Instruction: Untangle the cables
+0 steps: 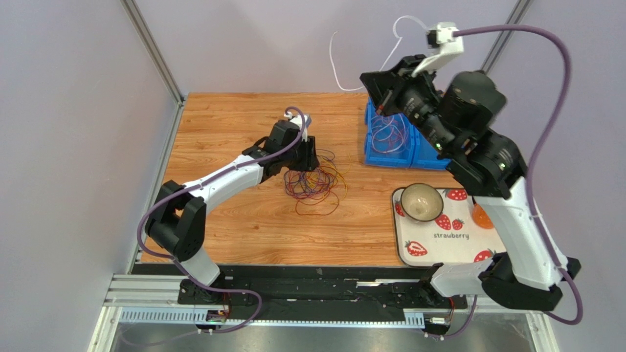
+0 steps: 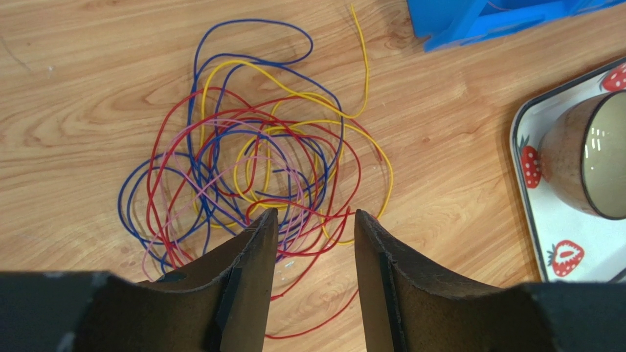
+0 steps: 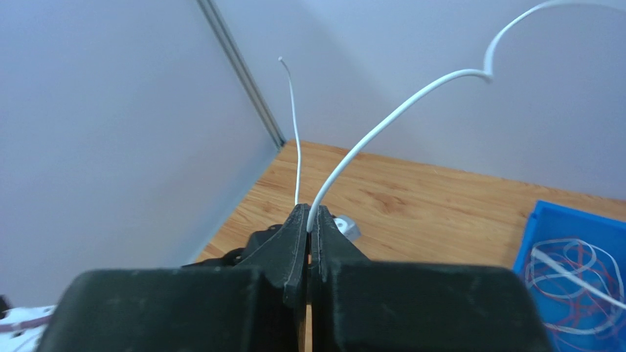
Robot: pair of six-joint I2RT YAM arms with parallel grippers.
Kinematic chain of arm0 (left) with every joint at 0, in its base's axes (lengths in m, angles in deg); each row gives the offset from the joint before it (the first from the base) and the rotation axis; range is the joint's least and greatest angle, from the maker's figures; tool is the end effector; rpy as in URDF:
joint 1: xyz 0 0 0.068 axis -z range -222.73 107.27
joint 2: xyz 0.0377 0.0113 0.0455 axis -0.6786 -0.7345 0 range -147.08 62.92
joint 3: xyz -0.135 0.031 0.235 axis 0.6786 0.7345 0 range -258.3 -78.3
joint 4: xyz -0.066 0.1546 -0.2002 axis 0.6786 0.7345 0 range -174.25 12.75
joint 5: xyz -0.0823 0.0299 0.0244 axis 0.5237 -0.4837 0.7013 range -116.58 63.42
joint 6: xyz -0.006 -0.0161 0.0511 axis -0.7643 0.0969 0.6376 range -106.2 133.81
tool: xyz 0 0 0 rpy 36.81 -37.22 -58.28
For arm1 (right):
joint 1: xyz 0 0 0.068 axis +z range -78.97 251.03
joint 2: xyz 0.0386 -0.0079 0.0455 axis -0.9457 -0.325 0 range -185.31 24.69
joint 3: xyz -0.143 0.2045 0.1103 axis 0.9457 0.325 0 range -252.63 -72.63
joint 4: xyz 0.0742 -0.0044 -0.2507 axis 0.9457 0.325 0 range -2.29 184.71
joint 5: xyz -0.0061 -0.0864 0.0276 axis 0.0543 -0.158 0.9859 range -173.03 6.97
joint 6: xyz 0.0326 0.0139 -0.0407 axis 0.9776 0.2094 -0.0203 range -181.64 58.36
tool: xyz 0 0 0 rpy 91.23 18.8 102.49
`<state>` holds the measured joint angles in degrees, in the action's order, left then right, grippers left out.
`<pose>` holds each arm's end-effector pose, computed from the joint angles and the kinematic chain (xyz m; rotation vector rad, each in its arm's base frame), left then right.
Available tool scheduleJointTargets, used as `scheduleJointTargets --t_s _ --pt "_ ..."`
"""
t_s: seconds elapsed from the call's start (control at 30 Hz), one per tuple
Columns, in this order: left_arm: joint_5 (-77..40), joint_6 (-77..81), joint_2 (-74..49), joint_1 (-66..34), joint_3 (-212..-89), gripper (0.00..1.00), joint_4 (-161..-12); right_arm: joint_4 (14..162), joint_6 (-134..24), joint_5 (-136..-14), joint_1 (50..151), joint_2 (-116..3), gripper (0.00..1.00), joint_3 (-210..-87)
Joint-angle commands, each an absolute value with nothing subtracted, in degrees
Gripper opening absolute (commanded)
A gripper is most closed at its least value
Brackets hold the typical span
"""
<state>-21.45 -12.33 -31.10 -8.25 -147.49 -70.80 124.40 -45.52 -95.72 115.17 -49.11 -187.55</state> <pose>0.3047 -0.2132 0.2605 0.2193 2.3122 -0.6578 0.1489 0.1337 0.5818 -0.1910 1.5217 0.6792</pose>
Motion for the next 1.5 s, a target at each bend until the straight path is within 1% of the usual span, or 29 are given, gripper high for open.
scheduleJointTargets --t_s 0.0,0.13,0.43,0.63,0.93,1.27,1.47 --pt "-20.9 -12.0 -29.9 -8.2 -142.6 0.51 -81.8 126.1 -47.2 -96.8 111.2 -51.8 0.0 -188.3" --pt "-20.0 -11.5 -29.2 -8.2 -135.8 0.51 -92.7 125.6 -45.7 -94.1 105.6 -54.3 0.0 -188.5" --pt "-21.3 -9.1 -29.0 -8.1 -126.6 0.5 -107.3 122.1 -41.5 -88.7 93.5 -59.5 0.0 -183.1" --pt "-21.8 -8.7 -28.9 -8.1 -125.6 0.5 -108.4 118.1 -39.6 -85.9 89.0 -63.5 0.0 -178.6" --pt "-21.6 -8.4 -29.1 -8.2 -125.3 0.49 -109.0 115.4 -37.8 -84.0 83.6 -69.7 0.0 -176.1" --pt "-21.6 -8.2 -29.2 -8.2 -125.4 0.48 -109.0 112.6 -35.8 -80.9 80.5 -75.1 0.0 -171.7" --pt "-21.6 -8.1 -29.5 -8.1 -125.6 0.47 -109.0 111.9 -34.9 -82.1 79.1 -76.8 0.0 -167.3"
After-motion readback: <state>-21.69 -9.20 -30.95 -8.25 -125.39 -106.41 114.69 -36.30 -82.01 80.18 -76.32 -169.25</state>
